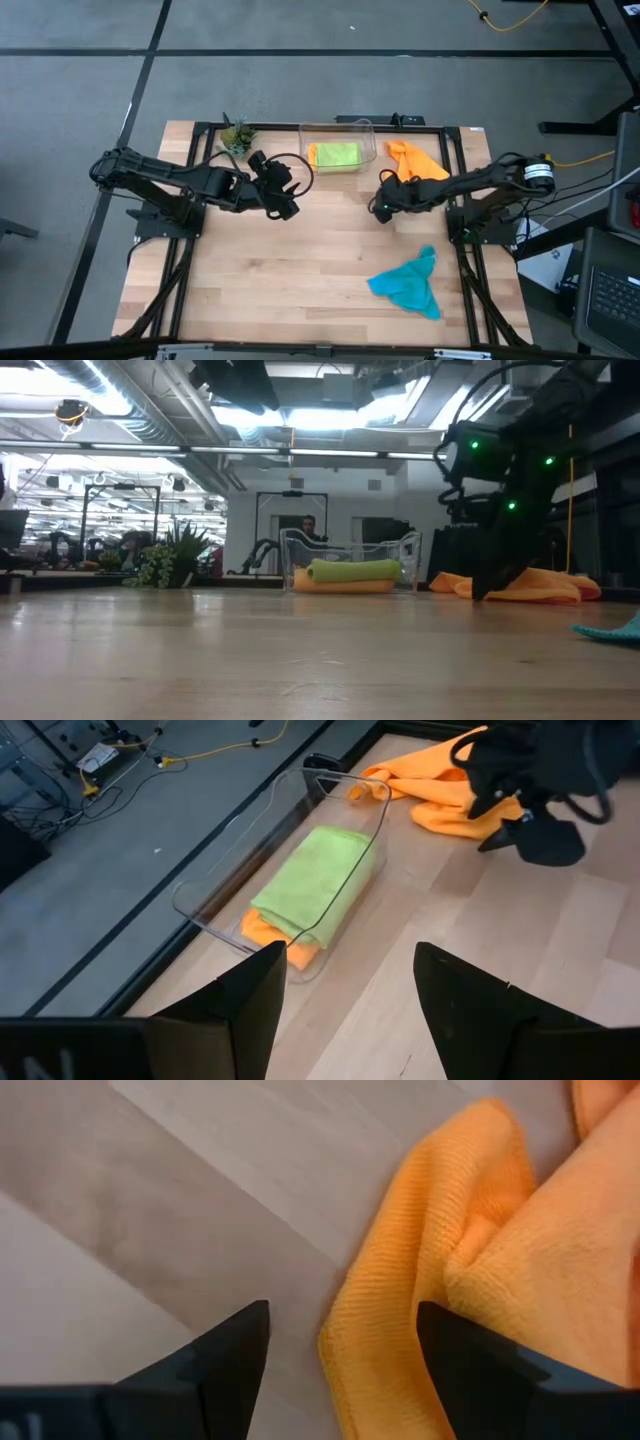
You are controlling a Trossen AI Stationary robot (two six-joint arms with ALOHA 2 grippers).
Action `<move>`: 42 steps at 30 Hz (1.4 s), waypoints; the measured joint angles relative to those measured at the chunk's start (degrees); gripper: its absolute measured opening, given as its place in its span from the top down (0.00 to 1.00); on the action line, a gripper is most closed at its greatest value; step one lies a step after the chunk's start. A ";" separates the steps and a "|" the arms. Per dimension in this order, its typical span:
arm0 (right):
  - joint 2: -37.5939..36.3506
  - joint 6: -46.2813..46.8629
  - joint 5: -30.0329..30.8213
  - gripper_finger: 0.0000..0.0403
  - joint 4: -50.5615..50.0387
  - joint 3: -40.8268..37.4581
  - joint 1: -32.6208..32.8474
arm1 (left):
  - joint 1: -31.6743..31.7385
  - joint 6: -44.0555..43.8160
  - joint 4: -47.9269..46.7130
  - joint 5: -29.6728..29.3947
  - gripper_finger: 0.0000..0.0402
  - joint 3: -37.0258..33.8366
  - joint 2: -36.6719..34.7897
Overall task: Fold microfiber towels
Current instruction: Fold the orange microfiber cloth
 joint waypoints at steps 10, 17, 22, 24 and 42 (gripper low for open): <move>-0.59 1.50 0.86 0.36 1.22 0.29 -1.20 | 0.00 -0.02 -0.04 0.03 0.47 0.00 0.00; -1.64 1.48 -2.82 0.36 3.89 1.75 1.14 | 0.00 0.00 -0.35 0.03 0.47 0.00 0.00; -0.18 1.20 -0.64 0.36 3.98 1.40 0.54 | 0.00 0.03 -0.37 0.03 0.47 0.00 0.00; 0.37 0.65 -1.08 0.36 4.23 1.40 -0.39 | 0.00 0.04 -0.41 0.03 0.47 0.00 0.00; 4.46 -1.95 -10.28 0.47 6.58 1.59 -5.46 | 0.00 0.00 -0.79 0.23 0.47 0.00 0.00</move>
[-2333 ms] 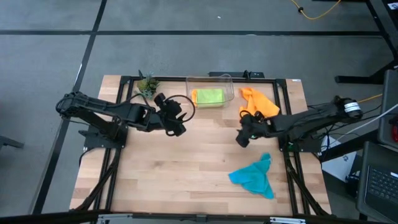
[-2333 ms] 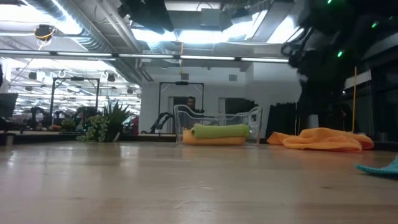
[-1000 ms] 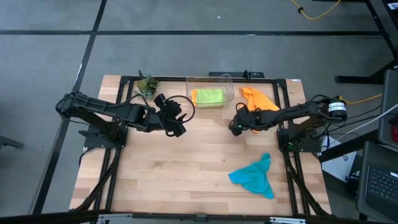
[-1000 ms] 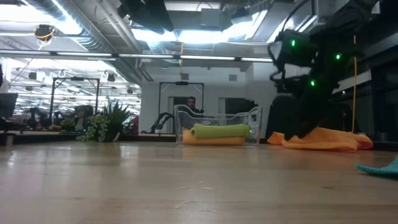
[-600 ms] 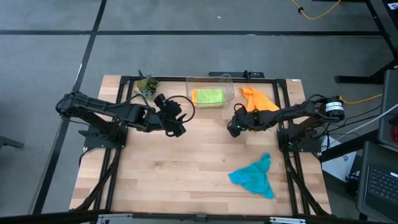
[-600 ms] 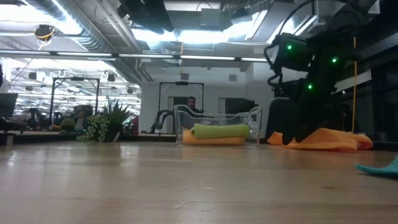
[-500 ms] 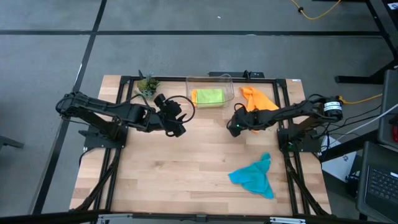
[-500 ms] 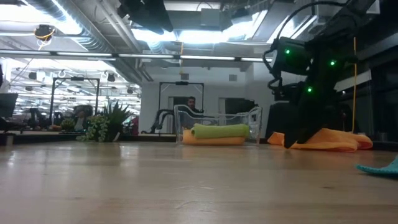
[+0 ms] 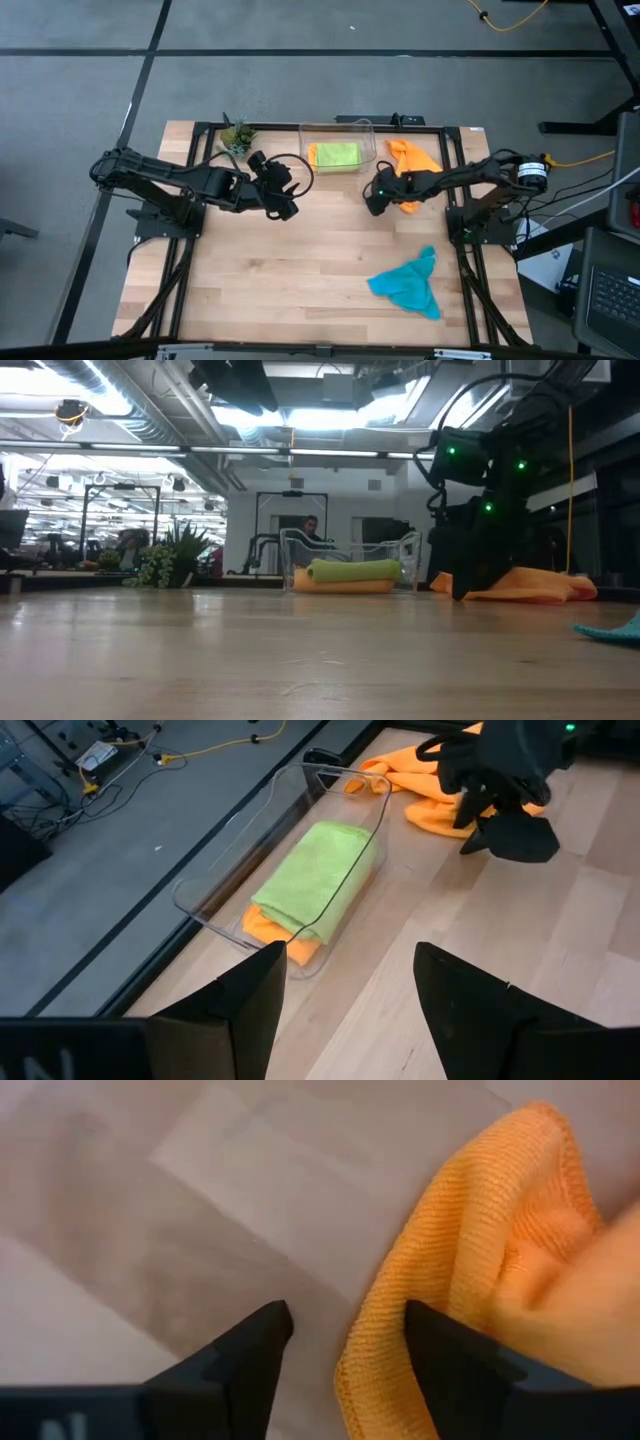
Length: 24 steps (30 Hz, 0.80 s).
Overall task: Fold microfiber towels
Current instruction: Fold the orange microfiber cloth
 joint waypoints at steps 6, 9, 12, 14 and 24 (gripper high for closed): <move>0.09 -4.42 -15.15 0.55 4.61 0.28 6.58 | -0.02 -0.02 -0.04 0.00 0.47 0.00 0.00; 0.35 -4.05 -18.63 0.57 8.66 -0.09 10.04 | -0.04 -0.04 -0.45 0.02 0.47 0.00 0.00; 0.67 -4.56 -24.72 0.59 15.03 -0.29 13.59 | -0.04 -0.04 -0.48 0.02 0.47 0.00 0.00; 0.83 -5.65 -31.09 0.60 18.69 -0.63 15.49 | -0.04 -0.04 -0.48 0.00 0.47 0.00 0.00; 0.66 -7.23 -39.02 0.60 27.14 0.88 23.31 | -0.04 -0.04 -0.76 0.85 0.47 0.00 0.00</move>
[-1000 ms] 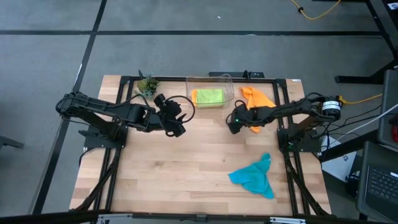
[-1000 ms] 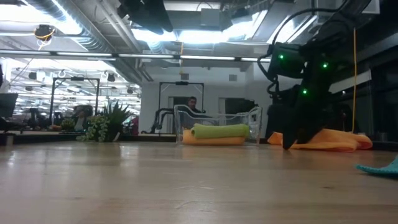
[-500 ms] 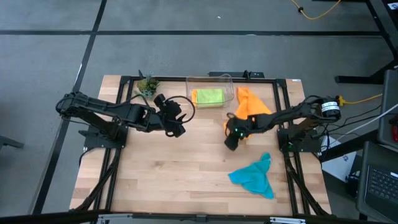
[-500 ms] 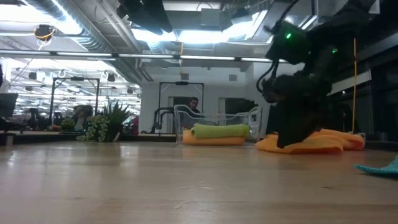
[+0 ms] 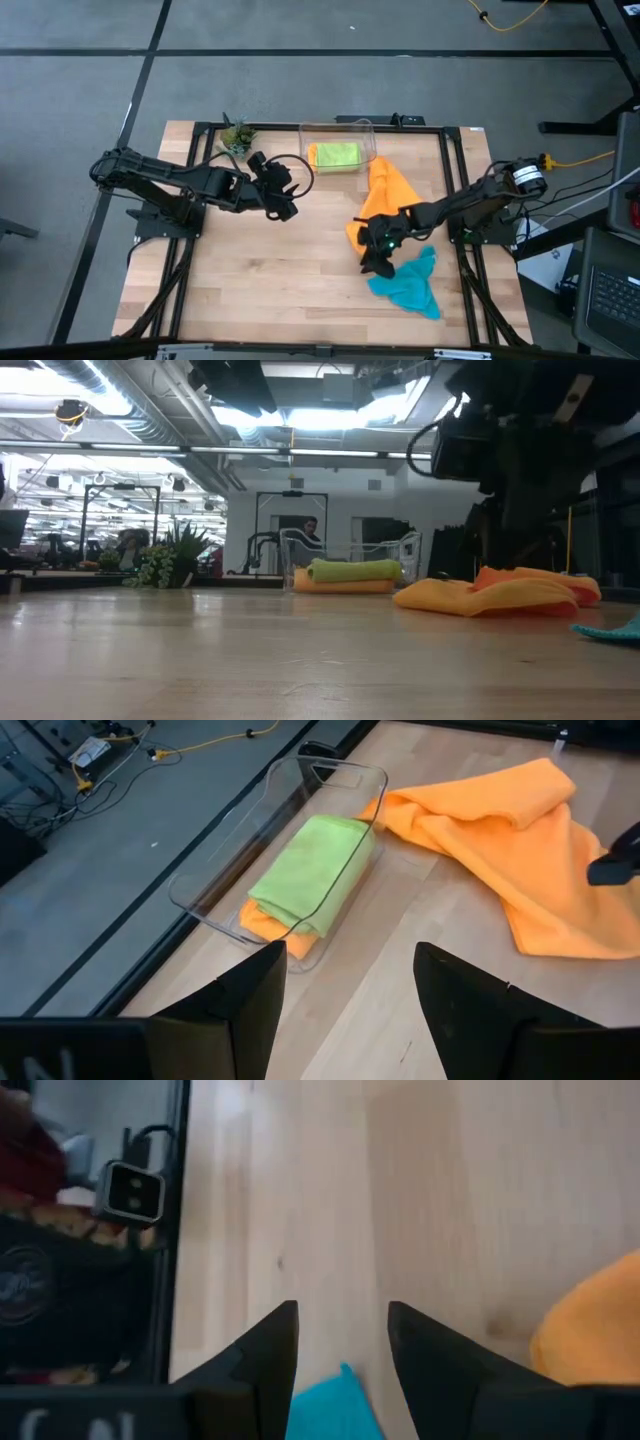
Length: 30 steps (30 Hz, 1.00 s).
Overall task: Fold microfiber towels
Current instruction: Fold the orange microfiber cloth
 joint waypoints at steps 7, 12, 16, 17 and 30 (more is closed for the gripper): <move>-0.11 2.83 21.84 0.60 -13.56 6.29 2.00 | 0.00 0.02 -0.15 0.00 0.47 0.00 0.00; -0.19 19.21 46.76 0.60 -28.25 8.80 2.26 | 0.00 0.02 -0.17 0.00 0.47 0.00 0.00; -0.22 32.94 54.97 0.60 -36.00 6.71 1.33 | 0.00 0.02 -0.17 0.00 0.47 0.00 0.00; -0.07 36.29 55.90 0.60 -36.89 5.82 0.92 | 0.00 0.02 -0.15 0.00 0.47 0.00 0.00; 10.84 23.79 49.73 0.60 -5.68 1.42 3.64 | 0.02 0.04 -0.43 0.00 0.47 0.00 0.00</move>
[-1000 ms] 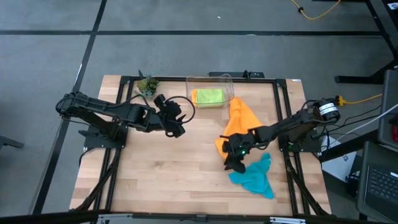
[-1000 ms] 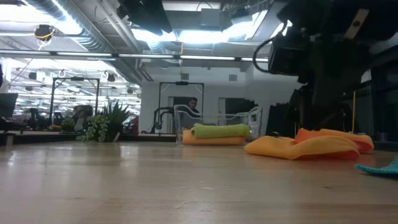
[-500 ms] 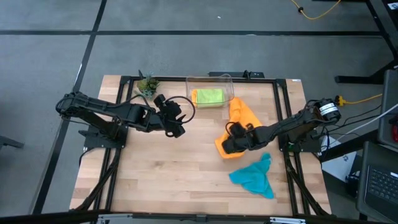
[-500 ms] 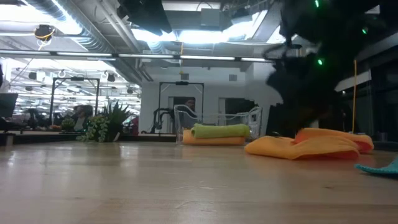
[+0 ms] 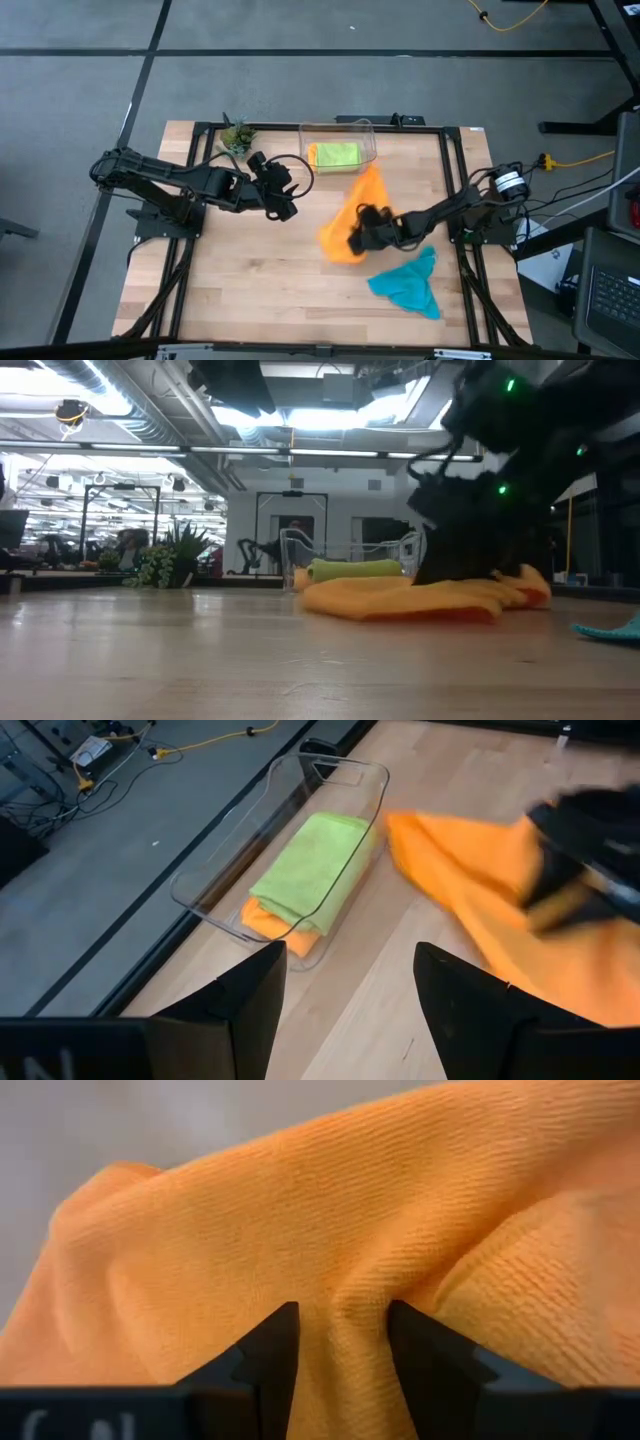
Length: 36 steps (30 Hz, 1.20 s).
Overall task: Fold microfiber towels
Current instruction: Fold the orange microfiber cloth
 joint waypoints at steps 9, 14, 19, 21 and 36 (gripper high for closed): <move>1.81 -29.99 -25.23 0.60 8.10 5.77 3.68 | 0.02 0.11 -0.54 0.00 0.47 -0.04 0.00; 1.44 -36.00 -24.98 0.60 2.28 6.50 2.13 | -0.10 0.03 -1.80 -0.02 0.47 -0.04 0.00; 1.63 -45.12 -20.80 0.60 3.37 6.33 -2.30 | -0.09 0.02 -2.30 -0.02 0.47 -0.04 0.00; 1.73 -48.65 -21.76 0.60 4.98 6.25 -4.47 | -0.09 0.02 -2.30 -0.02 0.47 -0.04 0.00; 6.98 -47.56 -38.86 0.60 -7.36 22.25 -8.08 | -0.15 -0.28 -2.69 0.24 0.47 -0.07 0.00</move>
